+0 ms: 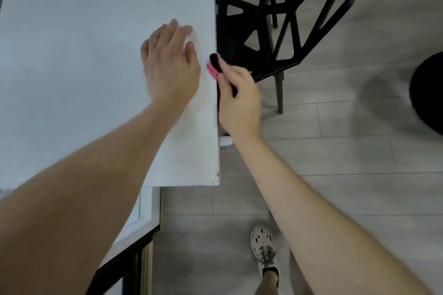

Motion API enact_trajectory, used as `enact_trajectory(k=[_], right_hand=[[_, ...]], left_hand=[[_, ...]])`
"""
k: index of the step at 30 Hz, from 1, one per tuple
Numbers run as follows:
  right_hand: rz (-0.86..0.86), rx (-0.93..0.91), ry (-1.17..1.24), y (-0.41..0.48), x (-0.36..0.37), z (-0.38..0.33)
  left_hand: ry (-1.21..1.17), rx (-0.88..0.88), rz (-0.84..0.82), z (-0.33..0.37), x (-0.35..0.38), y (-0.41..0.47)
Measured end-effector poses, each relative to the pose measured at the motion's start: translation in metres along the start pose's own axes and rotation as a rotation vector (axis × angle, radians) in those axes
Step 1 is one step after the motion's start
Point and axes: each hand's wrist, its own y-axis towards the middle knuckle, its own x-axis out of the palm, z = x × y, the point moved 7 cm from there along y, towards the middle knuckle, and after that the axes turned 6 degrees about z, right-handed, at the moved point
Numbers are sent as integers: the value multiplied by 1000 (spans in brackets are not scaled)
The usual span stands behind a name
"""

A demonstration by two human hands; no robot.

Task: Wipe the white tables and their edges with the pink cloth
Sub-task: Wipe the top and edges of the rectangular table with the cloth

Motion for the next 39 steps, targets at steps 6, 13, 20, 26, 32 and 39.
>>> enact_trajectory(k=[6,13,20,26,32,39], right_hand=[[-116,16,44,-119,-48,-5],[25,21,26,0,1,8],[-70,301,240,-187,-63,3],[-35,151,31,-59,-23,3],[-160,303,73,-150,-59,8],[-367,601,14,-186,-129,18]], left_hand=[[-292,-57,-26,-6,-28,-41],[-145,113,-60,-10,-46,-105],[-117,107,-71,-9,-44,-106],[-123,112,-35,-8,-44,-105],[-91,118,-30,-6,-43,-104],[101,120,-49,-2,-43,-105]])
